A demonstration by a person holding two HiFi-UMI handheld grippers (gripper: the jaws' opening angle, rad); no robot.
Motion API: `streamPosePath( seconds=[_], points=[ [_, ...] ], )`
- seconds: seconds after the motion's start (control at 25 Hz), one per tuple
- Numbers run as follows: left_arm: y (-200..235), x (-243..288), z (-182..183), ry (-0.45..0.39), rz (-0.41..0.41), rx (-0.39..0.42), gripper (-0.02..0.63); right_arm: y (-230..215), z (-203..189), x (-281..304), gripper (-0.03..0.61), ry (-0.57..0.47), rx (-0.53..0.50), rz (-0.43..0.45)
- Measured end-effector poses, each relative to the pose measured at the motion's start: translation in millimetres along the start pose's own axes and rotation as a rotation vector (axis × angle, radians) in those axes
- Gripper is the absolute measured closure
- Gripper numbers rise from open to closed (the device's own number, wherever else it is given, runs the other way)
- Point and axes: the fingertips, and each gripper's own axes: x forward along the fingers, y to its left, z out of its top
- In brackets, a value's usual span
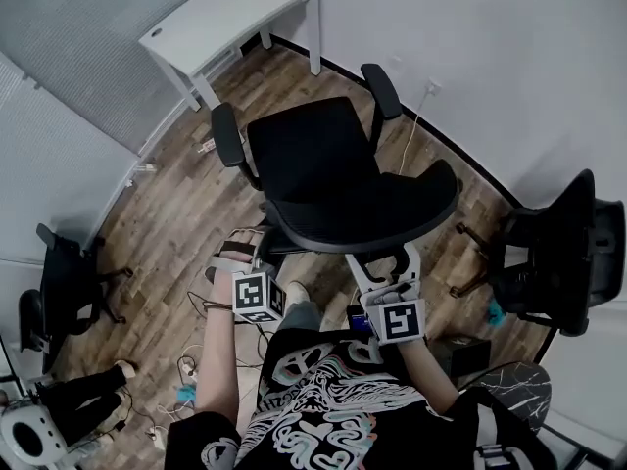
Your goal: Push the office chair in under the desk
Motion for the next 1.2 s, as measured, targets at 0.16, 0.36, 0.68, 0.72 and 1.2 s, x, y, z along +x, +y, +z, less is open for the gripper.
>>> streamPosePath(
  seconds=[0.16, 0.36, 0.68, 0.72, 1.2],
  points=[
    [7.6, 4.6, -7.2, -0.011, -0.008, 0.003, 0.489, 3.0, -1.8, 9.5, 0.249, 0.018, -0.009, -0.001],
    [16.9, 13.3, -6.3, 0.003, -0.016, -0.042, 0.482, -6.5, -6.6, 20.5, 0.25, 0.033, -0.008, 0.017],
    [35.9, 38.5, 6.6, 0.019, -0.007, -0.08, 0.48, -41.6, -11.6, 49.1, 0.249, 0.078, -0.005, 0.066],
    [38.6, 40.5, 7.2, 0.012, -0.002, -0.079, 0.481, -43.9, -11.6, 52.7, 0.249, 0.081, -0.007, 0.069],
    [69.1, 53.7, -15.0, -0.038, 0.003, -0.025, 0.486, -40.3, -6.6, 90.1, 0.25, 0.061, -0.011, 0.047]
  ],
)
